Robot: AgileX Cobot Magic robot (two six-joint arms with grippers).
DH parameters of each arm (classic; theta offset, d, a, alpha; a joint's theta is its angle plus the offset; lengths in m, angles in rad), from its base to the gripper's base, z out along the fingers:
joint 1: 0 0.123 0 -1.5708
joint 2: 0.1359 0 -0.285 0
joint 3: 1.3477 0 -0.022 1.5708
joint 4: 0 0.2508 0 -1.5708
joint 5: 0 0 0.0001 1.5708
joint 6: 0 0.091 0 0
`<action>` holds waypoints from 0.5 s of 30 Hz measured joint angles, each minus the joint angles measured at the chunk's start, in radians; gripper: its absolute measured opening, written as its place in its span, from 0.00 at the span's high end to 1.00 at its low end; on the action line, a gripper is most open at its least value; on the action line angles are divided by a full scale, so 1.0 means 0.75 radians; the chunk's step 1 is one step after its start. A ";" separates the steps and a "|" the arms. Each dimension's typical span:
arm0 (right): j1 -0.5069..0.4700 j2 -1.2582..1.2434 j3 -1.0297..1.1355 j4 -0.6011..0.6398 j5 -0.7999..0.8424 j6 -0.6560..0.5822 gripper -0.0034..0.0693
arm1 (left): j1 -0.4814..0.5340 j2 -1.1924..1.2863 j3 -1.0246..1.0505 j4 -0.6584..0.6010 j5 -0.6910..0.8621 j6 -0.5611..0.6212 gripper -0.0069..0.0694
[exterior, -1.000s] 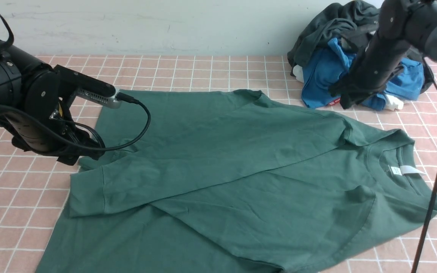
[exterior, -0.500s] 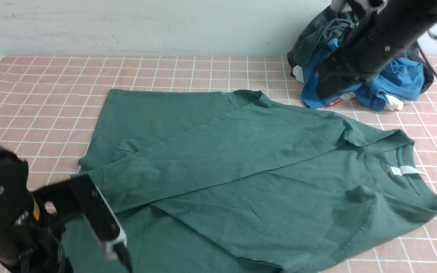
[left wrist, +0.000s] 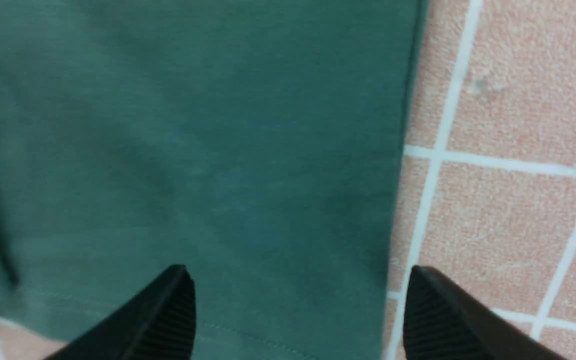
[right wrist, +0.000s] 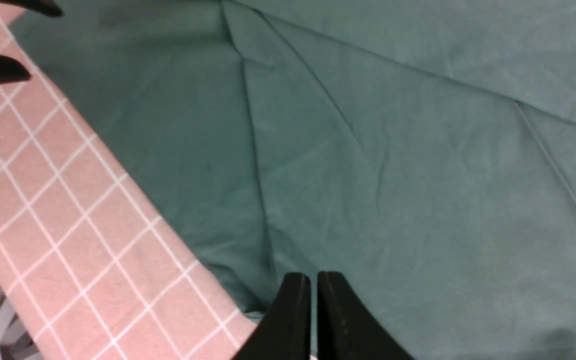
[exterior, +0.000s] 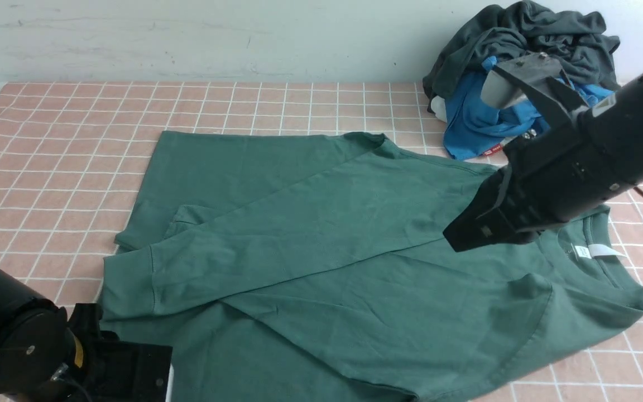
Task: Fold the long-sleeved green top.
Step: Use both arms simultaneously to clamp the lower edge of the clothing fabric
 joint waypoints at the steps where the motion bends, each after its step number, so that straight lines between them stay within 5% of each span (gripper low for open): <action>1: 0.000 -0.024 0.003 0.003 -0.004 -0.006 0.93 | 0.000 0.025 0.000 0.000 0.000 0.003 0.24; 7: 0.000 -0.078 0.006 0.009 -0.002 -0.014 0.93 | 0.000 0.106 -0.003 0.003 0.009 0.005 0.25; 15: 0.000 -0.087 0.011 0.011 0.069 -0.016 0.93 | -0.002 0.109 -0.006 -0.001 0.046 -0.056 0.52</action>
